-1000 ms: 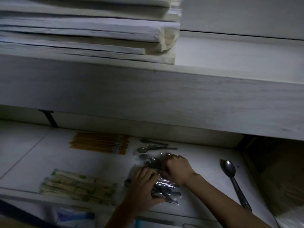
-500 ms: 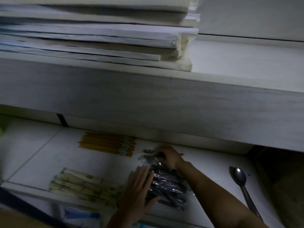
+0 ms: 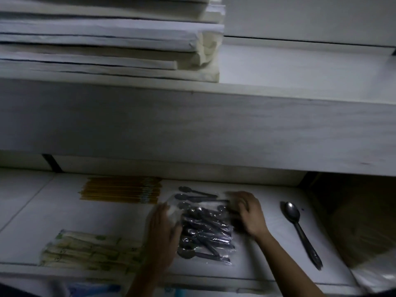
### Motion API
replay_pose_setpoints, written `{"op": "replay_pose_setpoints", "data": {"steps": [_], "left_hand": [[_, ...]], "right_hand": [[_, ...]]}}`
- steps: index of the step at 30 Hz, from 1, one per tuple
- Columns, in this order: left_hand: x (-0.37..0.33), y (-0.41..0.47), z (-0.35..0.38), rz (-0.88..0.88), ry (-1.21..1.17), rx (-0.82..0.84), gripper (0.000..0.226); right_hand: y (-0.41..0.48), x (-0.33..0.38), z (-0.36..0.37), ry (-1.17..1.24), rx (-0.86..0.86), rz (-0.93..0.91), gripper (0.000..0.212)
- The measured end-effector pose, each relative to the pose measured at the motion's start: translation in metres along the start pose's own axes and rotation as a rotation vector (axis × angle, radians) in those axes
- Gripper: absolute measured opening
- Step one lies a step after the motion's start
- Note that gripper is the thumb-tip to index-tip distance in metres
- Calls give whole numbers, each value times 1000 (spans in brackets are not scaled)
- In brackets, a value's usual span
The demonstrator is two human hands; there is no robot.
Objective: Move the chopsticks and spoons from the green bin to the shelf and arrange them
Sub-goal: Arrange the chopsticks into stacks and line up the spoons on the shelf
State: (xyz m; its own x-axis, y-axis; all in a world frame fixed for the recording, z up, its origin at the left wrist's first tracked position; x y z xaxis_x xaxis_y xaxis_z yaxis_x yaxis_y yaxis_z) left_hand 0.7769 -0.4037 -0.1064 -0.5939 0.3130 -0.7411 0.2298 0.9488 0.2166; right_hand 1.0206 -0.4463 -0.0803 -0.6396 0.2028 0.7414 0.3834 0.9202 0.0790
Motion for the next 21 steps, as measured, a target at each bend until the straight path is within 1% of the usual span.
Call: {"op": "replay_pose_setpoints", "data": {"steps": [1, 2, 3, 4, 5, 6, 8, 12, 15, 17, 19, 21], "left_hand": [[2, 8, 1, -75, -63, 8, 43], [4, 17, 2, -124, -88, 28, 42], [6, 26, 6, -153, -91, 57, 47], [10, 34, 10, -187, -76, 97, 54], [14, 42, 14, -205, -47, 139, 58], [14, 48, 18, -215, -5, 191, 60], [13, 56, 25, -178, 48, 276, 59], [2, 57, 31, -161, -6, 262, 47], [-6, 53, 33, -154, -26, 271, 41], [-8, 51, 31, -138, -46, 259, 40], [-9, 50, 24, -154, -91, 219, 41], [-10, 48, 15, -209, -151, 152, 41]], "right_hand": [[-8, -11, -5, -27, -43, 61, 70], [-15, -19, -8, -48, -50, 122, 71], [-20, -24, -8, -48, -41, 187, 64], [-24, -27, -7, -23, -37, 236, 52], [-25, -29, -4, 7, -33, 263, 44], [-26, -30, -2, 38, -25, 266, 41], [-27, -30, 3, 59, -19, 253, 40], [-23, -22, 15, 118, 9, 241, 37], [-17, -7, 28, 82, 95, 163, 36], [-14, -1, 33, 75, 119, 127, 36], [-14, 0, 29, 97, 50, 120, 37], [-20, -5, 15, 135, -130, 166, 39]]}}
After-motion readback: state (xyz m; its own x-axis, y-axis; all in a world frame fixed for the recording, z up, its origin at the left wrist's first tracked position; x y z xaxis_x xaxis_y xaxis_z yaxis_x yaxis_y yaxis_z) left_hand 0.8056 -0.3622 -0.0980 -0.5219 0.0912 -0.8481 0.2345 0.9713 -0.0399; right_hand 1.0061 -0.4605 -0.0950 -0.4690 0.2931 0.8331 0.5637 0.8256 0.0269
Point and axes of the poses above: each hand's wrist, its own y-axis towards the middle knuckle, its own z-axis out of the palm, x = y × z, the point moved 2 cm from there along y, towards the middle knuckle, and after that the axes turned 2 degrees about x, right-handed, at the moved point
